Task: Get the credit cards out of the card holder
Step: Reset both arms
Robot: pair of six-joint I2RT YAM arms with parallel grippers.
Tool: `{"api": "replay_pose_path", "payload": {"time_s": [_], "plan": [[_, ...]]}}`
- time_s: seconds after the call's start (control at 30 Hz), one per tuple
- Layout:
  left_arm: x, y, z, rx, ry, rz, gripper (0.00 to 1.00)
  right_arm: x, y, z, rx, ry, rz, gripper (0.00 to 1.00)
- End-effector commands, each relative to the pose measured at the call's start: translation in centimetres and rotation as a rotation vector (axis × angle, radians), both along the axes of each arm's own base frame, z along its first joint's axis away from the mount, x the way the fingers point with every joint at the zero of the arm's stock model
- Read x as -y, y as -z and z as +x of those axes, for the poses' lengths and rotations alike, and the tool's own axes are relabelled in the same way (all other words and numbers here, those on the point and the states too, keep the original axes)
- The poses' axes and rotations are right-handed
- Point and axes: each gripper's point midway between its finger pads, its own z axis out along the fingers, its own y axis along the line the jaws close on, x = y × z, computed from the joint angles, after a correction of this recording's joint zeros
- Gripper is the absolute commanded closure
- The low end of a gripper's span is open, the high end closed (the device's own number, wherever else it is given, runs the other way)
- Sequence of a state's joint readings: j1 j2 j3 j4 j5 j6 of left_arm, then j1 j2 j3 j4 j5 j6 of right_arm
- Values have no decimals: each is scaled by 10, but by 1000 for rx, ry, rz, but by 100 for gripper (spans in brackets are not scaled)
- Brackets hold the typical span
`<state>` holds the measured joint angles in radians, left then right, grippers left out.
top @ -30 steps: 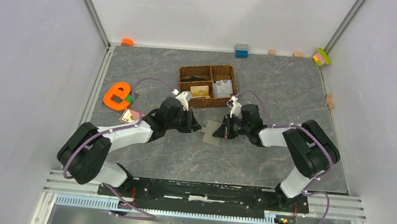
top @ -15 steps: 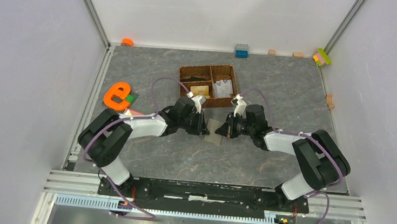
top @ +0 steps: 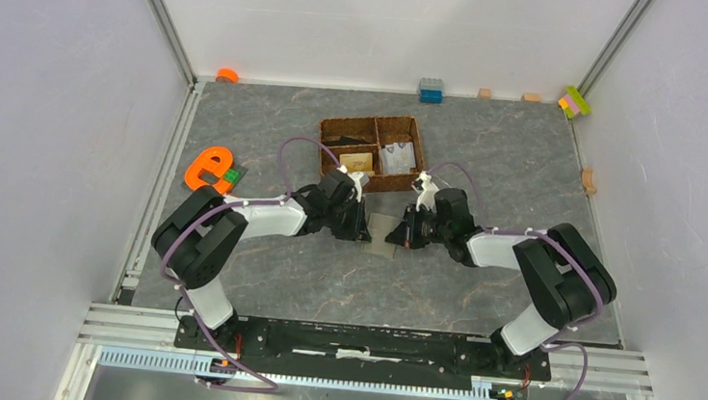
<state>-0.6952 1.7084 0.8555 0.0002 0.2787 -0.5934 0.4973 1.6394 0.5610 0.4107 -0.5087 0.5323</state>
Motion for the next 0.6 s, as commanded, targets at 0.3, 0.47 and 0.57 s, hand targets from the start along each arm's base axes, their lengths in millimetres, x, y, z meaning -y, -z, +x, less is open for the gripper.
{"api": "replay_pose_path", "payload": {"time_s": [0.3, 0.47, 0.57], "plan": [[-5, 3, 5, 31, 16, 41, 83, 15, -27, 39, 206, 123, -50, 100], [-7, 0, 5, 45, 14, 42, 83, 25, 19, 41, 64, 134, -181, 100], [-6, -2, 5, 50, 16, 39, 83, 22, 21, 39, 25, 107, -153, 100]]}}
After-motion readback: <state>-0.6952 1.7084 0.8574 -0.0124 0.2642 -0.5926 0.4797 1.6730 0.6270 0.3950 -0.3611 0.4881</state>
